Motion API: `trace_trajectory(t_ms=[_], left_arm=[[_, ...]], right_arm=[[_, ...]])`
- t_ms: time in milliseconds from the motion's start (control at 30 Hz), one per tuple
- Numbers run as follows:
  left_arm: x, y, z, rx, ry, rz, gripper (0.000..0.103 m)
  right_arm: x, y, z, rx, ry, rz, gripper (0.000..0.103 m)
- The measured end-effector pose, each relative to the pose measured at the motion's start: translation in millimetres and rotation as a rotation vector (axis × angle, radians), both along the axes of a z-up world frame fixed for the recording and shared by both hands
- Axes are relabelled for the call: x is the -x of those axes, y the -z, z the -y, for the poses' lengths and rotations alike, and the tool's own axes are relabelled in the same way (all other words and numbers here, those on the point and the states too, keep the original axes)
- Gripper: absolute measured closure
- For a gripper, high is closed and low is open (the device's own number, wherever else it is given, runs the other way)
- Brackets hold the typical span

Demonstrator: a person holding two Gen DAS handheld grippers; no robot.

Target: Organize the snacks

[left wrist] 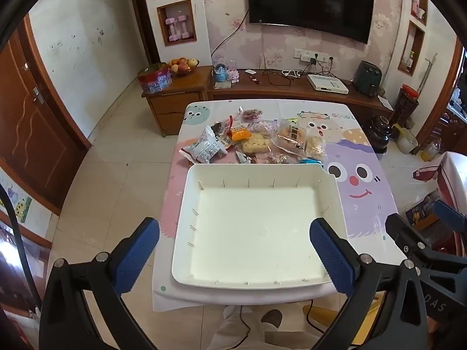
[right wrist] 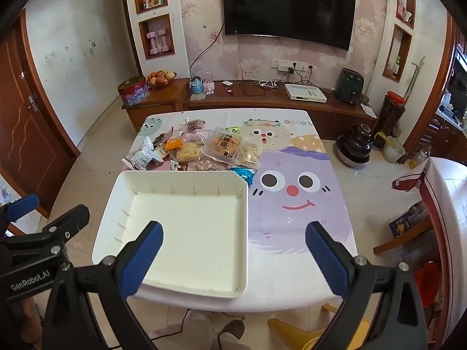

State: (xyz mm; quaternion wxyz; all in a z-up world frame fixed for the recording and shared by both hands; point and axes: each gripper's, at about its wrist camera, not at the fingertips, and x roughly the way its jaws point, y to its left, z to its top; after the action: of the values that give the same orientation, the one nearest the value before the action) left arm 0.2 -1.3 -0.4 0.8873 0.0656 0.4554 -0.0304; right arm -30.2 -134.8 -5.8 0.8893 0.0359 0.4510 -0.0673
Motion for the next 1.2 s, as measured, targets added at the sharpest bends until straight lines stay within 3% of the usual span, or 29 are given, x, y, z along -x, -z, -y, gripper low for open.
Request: trace_trajectory(t_ms=[100, 133, 767, 1200], left_arm=[[0.7, 0.4, 7.7, -0.005, 0.012, -0.009, 0.001], [-3.8, 1.2, 0.6, 0.044, -0.005, -0.033, 0.001], [-7.3, 15.9, 5.7, 0.051, -0.008, -0.042, 0.001], [-1.9, 10.5, 4.0, 0.068, -0.009, -0.043, 0.001]], right_arm=[[-0.2, -0.2, -0.3, -0.001, -0.003, 0.005, 0.004], [0.0, -0.2, -0.7, 0.004, -0.002, 0.009, 0.004], [-2.6, -3.4, 0.4, 0.026, -0.027, 0.018, 0.006], [-0.8, -0.9, -2.3, 0.022, -0.041, 0.011, 0.006]])
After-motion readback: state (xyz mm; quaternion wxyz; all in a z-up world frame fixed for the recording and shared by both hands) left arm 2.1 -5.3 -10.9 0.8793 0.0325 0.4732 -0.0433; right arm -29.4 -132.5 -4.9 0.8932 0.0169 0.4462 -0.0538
